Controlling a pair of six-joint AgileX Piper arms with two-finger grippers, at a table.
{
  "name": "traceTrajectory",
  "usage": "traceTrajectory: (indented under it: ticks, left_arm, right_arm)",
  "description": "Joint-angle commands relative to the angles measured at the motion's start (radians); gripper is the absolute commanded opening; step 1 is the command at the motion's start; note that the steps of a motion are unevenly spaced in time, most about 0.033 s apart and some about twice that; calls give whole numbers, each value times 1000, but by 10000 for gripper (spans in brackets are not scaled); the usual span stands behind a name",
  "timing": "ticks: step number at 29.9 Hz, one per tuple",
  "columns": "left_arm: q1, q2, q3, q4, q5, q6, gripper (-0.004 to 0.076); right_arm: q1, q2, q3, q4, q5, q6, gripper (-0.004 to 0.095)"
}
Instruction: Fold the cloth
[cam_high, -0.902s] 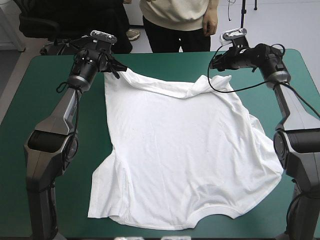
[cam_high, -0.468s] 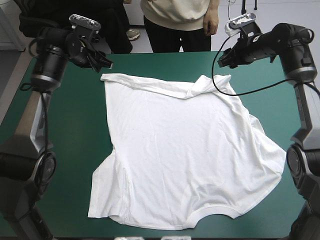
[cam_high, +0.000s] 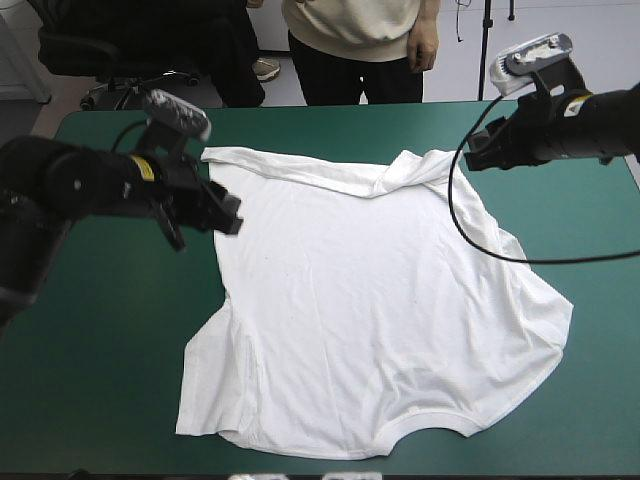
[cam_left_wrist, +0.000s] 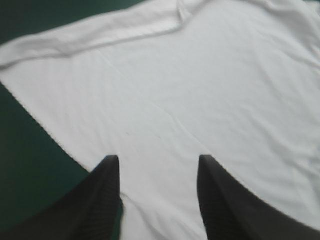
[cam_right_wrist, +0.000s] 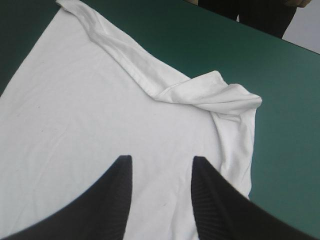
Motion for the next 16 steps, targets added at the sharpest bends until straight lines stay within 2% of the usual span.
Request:
traceTrajectory:
  ticks: [1, 6, 8, 12, 14, 16]
  left_arm:
    - [-99, -155, 185, 4, 60, -21, 346]
    - [-134, -295, 506, 181, 60, -271, 348]
    - [-134, -343, 620, 181, 57, -323, 370]
    - [-138, -411, 810, 46, 20, -283, 434]
    - [-138, -424, 869, 10, 18, -220, 442]
    - [-138, -426, 909, 29, 35, -228, 442]
  right_arm:
    - [-8, -119, 72, 32, 0, 4, 364]
    - [-8, -229, 183, 15, 0, 4, 364]
    - [-8, -258, 211, 13, 0, 6, 364]
    - [-8, -280, 242, 13, -17, 8, 364]
    - [-8, -280, 246, 13, -25, 8, 364]
    - [-8, -278, 246, 13, -27, 8, 364]
